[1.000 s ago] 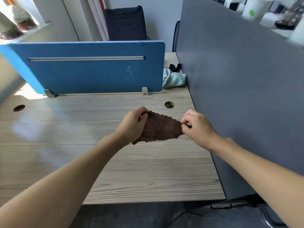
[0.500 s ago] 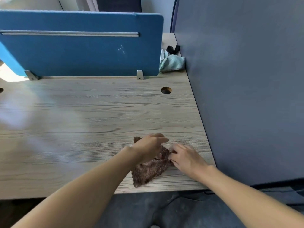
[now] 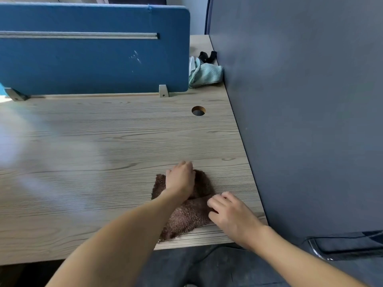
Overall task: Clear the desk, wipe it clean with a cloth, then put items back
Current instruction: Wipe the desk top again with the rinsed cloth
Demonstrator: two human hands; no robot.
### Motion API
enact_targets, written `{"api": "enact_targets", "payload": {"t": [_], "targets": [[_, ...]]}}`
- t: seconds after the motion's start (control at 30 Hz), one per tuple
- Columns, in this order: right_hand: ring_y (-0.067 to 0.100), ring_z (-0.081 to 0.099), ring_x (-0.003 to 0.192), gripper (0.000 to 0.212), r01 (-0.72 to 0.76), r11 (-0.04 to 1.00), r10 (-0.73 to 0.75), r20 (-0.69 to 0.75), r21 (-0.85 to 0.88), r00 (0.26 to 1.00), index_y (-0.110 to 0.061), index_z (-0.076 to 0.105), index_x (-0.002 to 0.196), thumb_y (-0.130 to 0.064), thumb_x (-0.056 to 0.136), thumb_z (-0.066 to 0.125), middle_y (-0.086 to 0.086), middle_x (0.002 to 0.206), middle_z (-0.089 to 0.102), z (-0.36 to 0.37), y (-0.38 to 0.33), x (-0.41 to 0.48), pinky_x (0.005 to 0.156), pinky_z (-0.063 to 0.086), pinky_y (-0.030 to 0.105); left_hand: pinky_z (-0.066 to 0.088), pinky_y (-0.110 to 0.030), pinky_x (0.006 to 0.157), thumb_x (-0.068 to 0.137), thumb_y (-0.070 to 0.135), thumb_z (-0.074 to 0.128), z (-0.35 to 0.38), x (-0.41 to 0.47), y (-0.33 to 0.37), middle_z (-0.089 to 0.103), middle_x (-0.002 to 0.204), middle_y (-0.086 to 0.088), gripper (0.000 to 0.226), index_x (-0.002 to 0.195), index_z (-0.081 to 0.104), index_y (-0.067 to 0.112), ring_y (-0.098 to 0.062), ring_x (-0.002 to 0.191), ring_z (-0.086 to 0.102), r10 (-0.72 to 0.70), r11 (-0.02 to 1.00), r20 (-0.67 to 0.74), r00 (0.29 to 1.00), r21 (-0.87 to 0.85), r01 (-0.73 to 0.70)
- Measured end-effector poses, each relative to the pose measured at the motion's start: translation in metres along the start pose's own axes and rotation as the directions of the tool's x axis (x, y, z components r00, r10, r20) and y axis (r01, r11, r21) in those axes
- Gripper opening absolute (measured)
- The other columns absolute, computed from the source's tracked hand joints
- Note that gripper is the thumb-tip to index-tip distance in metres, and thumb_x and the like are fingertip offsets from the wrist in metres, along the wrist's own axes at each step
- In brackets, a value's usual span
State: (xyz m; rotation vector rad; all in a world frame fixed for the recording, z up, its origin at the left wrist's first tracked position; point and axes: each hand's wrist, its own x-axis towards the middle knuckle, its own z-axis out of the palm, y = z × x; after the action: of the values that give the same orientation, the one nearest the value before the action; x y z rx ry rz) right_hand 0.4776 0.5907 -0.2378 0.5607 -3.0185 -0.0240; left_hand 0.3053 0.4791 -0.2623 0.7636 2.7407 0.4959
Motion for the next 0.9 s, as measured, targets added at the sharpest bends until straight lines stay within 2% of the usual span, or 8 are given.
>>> {"api": "enact_targets", "payload": {"t": [0.13, 0.23, 0.3, 0.37, 0.43, 0.5, 0.7, 0.9], "targets": [[0.017, 0.06, 0.088, 0.019, 0.029, 0.997, -0.039, 0.149, 0.065, 0.988, -0.022, 0.059, 0.081, -0.017, 0.076, 0.041, -0.003, 0.088, 0.062, 0.007, 0.004, -0.013, 0.077, 0.051, 0.031, 0.044, -0.035, 0.089, 0.101, 0.023, 0.053, -0.017, -0.004, -0.007, 0.059, 0.116, -0.008, 0.024, 0.12, 0.062, 0.012, -0.028, 0.108, 0.056, 0.034, 0.979, 0.004, 0.999, -0.202, -0.032], [0.018, 0.057, 0.078, 0.015, 0.009, 0.986, -0.042, 0.191, 0.167, 0.981, -0.02, 0.054, 0.083, -0.025, 0.073, 0.043, -0.002, 0.085, 0.059, -0.001, 0.003, -0.019, 0.066, 0.053, 0.03, 0.049, -0.036, 0.09, 0.099, 0.017, 0.046, -0.033, -0.054, -0.021, 0.06, 0.114, -0.001, 0.023, 0.118, 0.06, 0.016, -0.022, 0.103, 0.057, 0.327, 0.941, 0.088, 0.941, -0.121, -0.316], [0.017, 0.055, 0.071, 0.011, -0.007, 0.985, -0.023, 0.176, 0.173, 0.984, -0.02, 0.052, 0.078, -0.027, 0.073, 0.046, -0.003, 0.079, 0.057, -0.005, 0.003, -0.021, 0.062, 0.051, 0.029, 0.051, -0.04, 0.094, 0.095, 0.038, 0.046, -0.032, -0.095, -0.036, 0.06, 0.12, -0.003, 0.037, 0.123, 0.06, 0.017, -0.023, 0.11, 0.057, 0.535, 0.833, 0.2, 0.821, 0.036, -0.552], [0.018, 0.053, 0.07, 0.009, -0.032, 0.985, -0.003, 0.203, 0.167, 0.979, -0.019, 0.05, 0.078, -0.026, 0.074, 0.046, -0.001, 0.08, 0.056, -0.008, 0.001, -0.022, 0.06, 0.05, 0.031, 0.032, -0.042, 0.118, 0.086, 0.07, 0.038, -0.024, -0.124, -0.051, 0.032, 0.159, -0.01, 0.078, 0.149, 0.039, 0.024, -0.027, 0.145, 0.03, 0.51, 0.765, 0.383, 0.77, 0.207, -0.61], [0.022, 0.058, 0.084, 0.019, -0.089, 0.98, 0.038, 0.273, 0.176, 0.961, -0.015, 0.055, 0.086, -0.025, 0.079, 0.041, 0.005, 0.099, 0.061, -0.007, -0.001, -0.023, 0.069, 0.053, 0.036, -0.001, -0.038, 0.124, 0.082, 0.083, 0.027, -0.011, -0.139, -0.066, -0.016, 0.164, -0.006, 0.098, 0.159, 0.003, 0.027, -0.023, 0.152, -0.015, 0.396, 0.792, 0.453, 0.799, 0.271, -0.547], [0.026, 0.058, 0.099, 0.033, -0.155, 0.961, 0.075, 0.322, 0.229, 0.944, -0.01, 0.057, 0.097, -0.026, 0.085, 0.031, 0.008, 0.116, 0.06, -0.009, -0.004, -0.022, 0.082, 0.053, 0.042, 0.005, -0.04, 0.122, 0.087, 0.081, 0.029, -0.001, -0.148, -0.075, 0.002, 0.166, -0.01, 0.092, 0.159, 0.014, 0.026, -0.027, 0.152, -0.002, 0.4, 0.812, 0.351, 0.846, 0.291, -0.505], [0.029, 0.06, 0.084, 0.024, -0.608, 0.652, 0.403, 0.471, 0.453, 0.784, -0.017, 0.049, 0.099, -0.029, 0.095, 0.029, 0.009, 0.094, 0.066, -0.012, -0.007, -0.009, 0.078, 0.049, 0.046, 0.028, -0.042, 0.114, 0.094, 0.043, 0.039, 0.007, -0.156, -0.08, 0.041, 0.155, -0.011, 0.054, 0.147, 0.041, 0.029, -0.03, 0.145, 0.032, 0.39, 0.832, 0.274, 0.879, 0.304, -0.464], [0.019, 0.044, 0.064, 0.018, -0.781, 0.383, 0.547, 0.561, 0.494, 0.622, -0.022, 0.038, 0.083, -0.022, 0.101, 0.033, 0.004, 0.072, 0.053, -0.018, -0.002, 0.002, 0.058, 0.032, 0.036, 0.053, -0.048, 0.095, 0.075, 0.075, 0.046, 0.002, -0.163, -0.05, 0.061, 0.137, -0.009, 0.077, 0.133, 0.061, 0.027, -0.033, 0.129, 0.055, 0.195, 0.913, 0.247, 0.949, 0.309, -0.268]]}}
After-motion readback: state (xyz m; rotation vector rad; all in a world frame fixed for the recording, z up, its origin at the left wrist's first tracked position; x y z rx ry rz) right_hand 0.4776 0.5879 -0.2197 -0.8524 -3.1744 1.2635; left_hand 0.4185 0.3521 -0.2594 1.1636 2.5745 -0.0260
